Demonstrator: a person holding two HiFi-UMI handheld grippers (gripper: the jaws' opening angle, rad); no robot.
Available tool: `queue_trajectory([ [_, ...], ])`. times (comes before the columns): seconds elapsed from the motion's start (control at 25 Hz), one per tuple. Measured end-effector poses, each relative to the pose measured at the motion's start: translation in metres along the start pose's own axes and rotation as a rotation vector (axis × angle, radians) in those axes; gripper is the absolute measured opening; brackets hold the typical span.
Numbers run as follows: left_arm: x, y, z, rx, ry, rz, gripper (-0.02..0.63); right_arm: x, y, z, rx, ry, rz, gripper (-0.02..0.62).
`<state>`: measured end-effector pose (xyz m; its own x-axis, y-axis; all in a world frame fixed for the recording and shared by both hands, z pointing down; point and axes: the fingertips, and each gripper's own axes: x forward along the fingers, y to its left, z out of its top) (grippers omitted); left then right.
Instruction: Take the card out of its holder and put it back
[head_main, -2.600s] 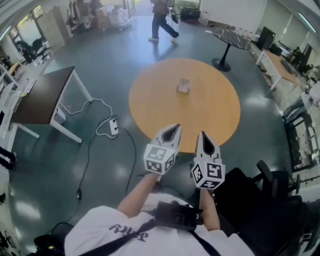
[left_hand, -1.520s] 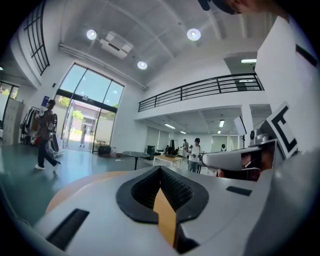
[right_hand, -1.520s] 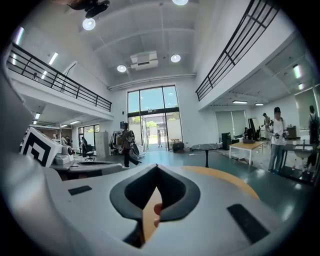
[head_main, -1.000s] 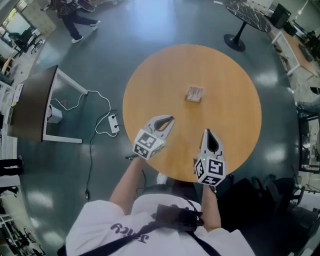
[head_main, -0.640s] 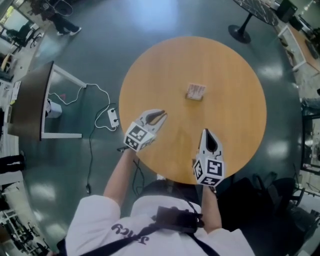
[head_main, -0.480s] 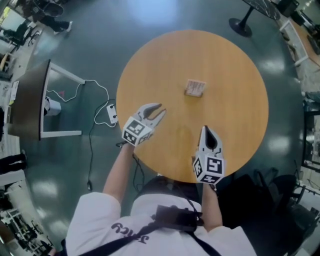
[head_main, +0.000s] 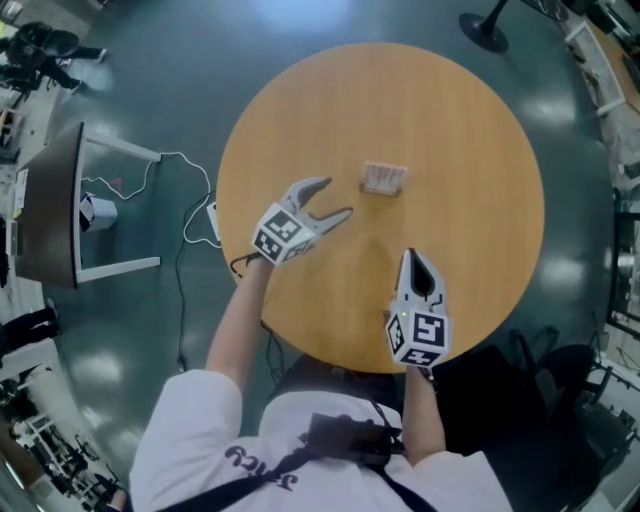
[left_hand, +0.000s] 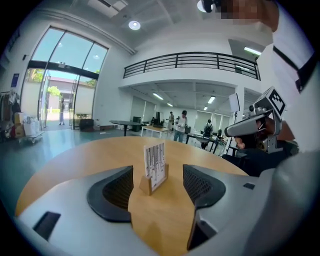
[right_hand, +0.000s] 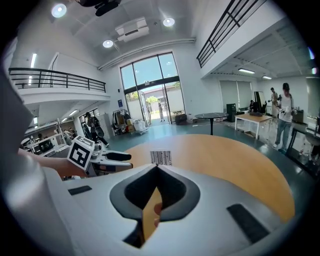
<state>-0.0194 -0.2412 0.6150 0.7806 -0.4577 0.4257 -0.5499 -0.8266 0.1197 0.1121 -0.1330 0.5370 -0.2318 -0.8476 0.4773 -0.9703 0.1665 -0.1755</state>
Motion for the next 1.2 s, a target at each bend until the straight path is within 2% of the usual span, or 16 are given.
queue_trajectory([
  [0.24,0.043,0.007,0.01,0.046,0.017,-0.082,0.307,0.012,-0.015,-0.005,0.011,0.032,0.001,0.02],
  [0.4,0.066,0.011,0.021,0.048,0.005,-0.13,0.307,0.02,-0.023,-0.006,0.016,0.05,-0.001,0.02],
  [0.72,0.095,-0.012,0.039,0.063,-0.02,-0.296,0.277,0.033,-0.044,0.005,0.016,0.045,-0.005,0.02],
  [1.08,0.097,-0.025,0.052,0.098,-0.04,-0.432,0.048,0.036,-0.046,0.004,0.02,0.048,-0.003,0.02],
  [1.2,0.097,-0.029,0.05,0.099,-0.037,-0.484,0.026,0.035,-0.043,0.004,0.025,0.046,-0.002,0.02],
])
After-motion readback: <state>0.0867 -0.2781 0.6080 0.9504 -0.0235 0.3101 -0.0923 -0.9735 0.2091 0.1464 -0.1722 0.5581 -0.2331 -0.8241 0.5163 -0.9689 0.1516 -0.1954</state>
